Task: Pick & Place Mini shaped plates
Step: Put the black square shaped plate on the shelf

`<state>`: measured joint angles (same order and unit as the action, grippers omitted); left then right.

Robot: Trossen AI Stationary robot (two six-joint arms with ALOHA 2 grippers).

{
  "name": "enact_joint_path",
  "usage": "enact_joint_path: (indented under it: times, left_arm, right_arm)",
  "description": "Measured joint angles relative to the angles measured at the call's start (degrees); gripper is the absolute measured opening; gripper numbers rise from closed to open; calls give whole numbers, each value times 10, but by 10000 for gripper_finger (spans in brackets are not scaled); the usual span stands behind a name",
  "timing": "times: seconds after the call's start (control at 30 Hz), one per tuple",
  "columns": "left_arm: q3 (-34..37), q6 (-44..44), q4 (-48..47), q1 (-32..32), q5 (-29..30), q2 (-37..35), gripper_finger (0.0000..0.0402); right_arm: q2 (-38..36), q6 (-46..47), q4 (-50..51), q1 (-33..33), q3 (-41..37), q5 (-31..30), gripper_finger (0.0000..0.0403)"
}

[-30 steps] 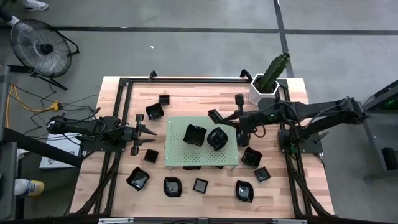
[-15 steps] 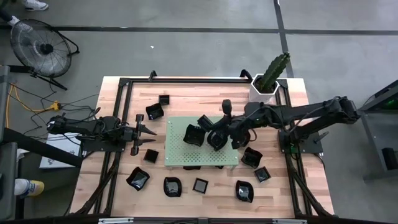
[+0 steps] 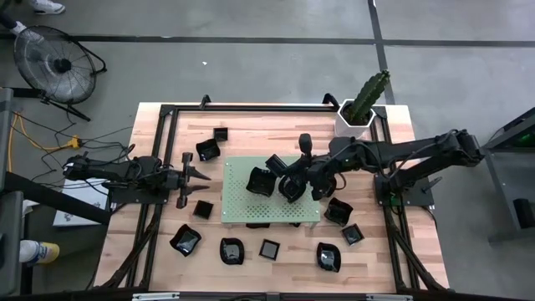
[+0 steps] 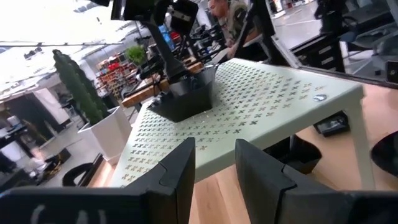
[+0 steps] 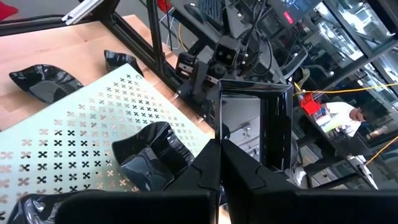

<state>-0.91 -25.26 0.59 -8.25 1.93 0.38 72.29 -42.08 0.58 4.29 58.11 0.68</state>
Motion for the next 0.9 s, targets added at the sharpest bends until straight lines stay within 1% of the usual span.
enact_joint_path:
  times: [0.1, 0.2, 0.33, 0.43, 0.5, 0.6, 0.7, 0.77, 0.9]
  left_arm:
    - [-9, -1, -5, 0, 17, 0, 111]
    - [-20, -6, -8, 0, 40, 0, 111]
    - [-29, -25, -6, 0, 125, 0, 111]
    - [-35, -30, -2, 0, 195, 0, 111]
    - [-39, -21, -1, 0, 216, 0, 111]
    - [-47, -15, 1, 0, 212, 0, 111]
    - [-49, -5, 30, 0, 216, 0, 111]
    - [-49, -8, 55, 0, 216, 3, 111]
    - [-50, -53, 117, 0, 225, 31, 111]
  right_arm:
    - [0, -2, 1, 0, 0, 33, 0]
    - [0, -39, 13, 0, 0, 64, 0]
    - [0, -109, 26, 0, 0, 47, 0]
    - [1, -162, 26, 0, 0, 0, 0]
    - [1, -195, 26, 0, 0, -39, 0]
    - [1, -246, 26, 0, 0, -101, 0]
    - [1, -285, 30, 0, 0, -161, 0]
    - [1, -298, 37, 0, 0, -190, 0]
    - [9, -306, 39, -2, 0, -232, 0]
